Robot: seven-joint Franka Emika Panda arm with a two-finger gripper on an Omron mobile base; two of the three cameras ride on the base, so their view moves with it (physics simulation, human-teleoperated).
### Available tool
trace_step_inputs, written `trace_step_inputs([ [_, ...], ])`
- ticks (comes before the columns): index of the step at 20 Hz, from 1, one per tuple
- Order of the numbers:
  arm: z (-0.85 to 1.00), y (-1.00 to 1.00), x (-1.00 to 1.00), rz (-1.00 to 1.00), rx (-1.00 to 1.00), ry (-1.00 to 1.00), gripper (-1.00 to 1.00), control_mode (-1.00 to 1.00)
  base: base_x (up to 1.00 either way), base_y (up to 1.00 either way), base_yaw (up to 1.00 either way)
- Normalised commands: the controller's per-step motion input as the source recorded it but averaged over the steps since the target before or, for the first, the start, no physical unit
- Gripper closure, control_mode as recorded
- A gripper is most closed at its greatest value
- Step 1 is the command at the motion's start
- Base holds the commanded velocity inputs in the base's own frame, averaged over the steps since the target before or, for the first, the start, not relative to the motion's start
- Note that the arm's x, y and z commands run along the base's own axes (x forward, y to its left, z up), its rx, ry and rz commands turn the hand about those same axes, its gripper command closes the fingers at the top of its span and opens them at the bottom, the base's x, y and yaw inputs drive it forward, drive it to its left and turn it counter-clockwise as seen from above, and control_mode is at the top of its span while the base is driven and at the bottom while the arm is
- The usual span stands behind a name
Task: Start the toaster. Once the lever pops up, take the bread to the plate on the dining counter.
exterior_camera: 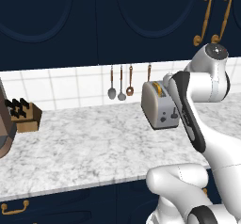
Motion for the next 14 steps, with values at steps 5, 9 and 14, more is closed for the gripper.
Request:
trace_step_inputs([
  [5, 0.00, 0.00, 0.00, 0.00, 0.00, 0.00, -1.00, -1.00, 0.00, 0.00, 0.00],
  [9, 0.00, 0.00, 0.00, 0.00, 0.00, 0.00, -1.00, -1.00, 0.00, 0.00, 0.00],
  [14, 0.00, 0.00, 0.00, 0.00, 0.00, 0.00, -1.00, -1.00, 0.00, 0.00, 0.00],
])
